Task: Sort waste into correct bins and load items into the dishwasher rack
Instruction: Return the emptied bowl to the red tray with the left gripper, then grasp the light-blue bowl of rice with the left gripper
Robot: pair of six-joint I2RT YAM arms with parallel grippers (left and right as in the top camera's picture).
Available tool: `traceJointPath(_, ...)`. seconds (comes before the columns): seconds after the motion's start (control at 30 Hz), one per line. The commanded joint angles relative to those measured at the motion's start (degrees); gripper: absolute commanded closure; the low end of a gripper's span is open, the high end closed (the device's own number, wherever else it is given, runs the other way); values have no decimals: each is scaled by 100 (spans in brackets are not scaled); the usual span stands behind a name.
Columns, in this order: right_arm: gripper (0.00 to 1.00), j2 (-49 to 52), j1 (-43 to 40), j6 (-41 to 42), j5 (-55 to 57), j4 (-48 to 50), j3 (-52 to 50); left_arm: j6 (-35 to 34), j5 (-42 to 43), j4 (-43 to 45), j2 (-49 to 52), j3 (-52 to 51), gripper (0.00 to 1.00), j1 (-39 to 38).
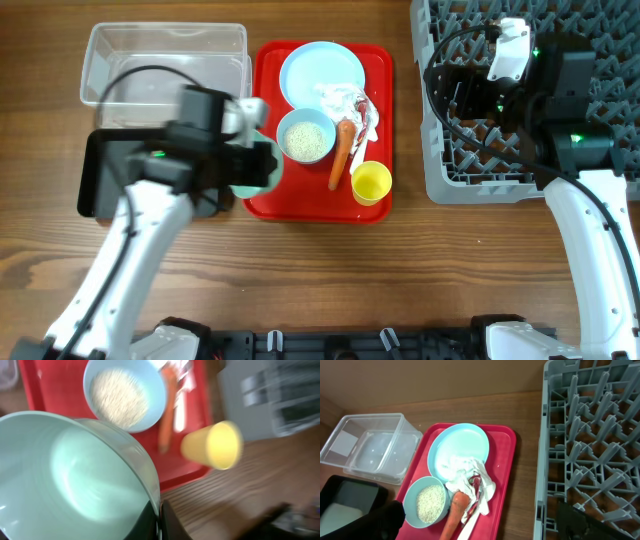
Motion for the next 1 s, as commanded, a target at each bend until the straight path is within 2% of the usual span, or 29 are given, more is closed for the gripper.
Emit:
traceJointPath(0.0, 1, 15, -24, 61, 72, 15, 116, -501, -1547, 190, 704, -26, 96, -876)
traceJointPath(0.1, 1, 15, -24, 59, 74, -7, 116, -669, -1930, 398, 1377, -26, 96, -1255)
traceJointPath(0.27, 1, 15, -24, 57, 74, -48, 116, -796, -1932, 693, 2260, -26, 96, -1311)
traceJointPath(0.33, 1, 15, -24, 59, 76, -52, 116, -796, -1932, 704, 2299, -26, 96, -1311)
traceJointPath(0.5, 1, 15, -24, 61, 74, -50, 116, -796, -1904, 684, 2282, -17, 61, -1311)
traceJointPath(0.57, 1, 15, -24, 61, 76, -50, 116, -793, -1886, 592, 2258, 83, 53, -1311)
traceJointPath(0.73, 1, 15, -24, 59, 76, -44, 116, -616, -1886, 317, 2238, 785, 46, -1314)
traceJointPath(0.97, 1, 17, -24, 55, 98, -26, 116, 1056, -1888, 1246, 2450, 927, 37, -1322)
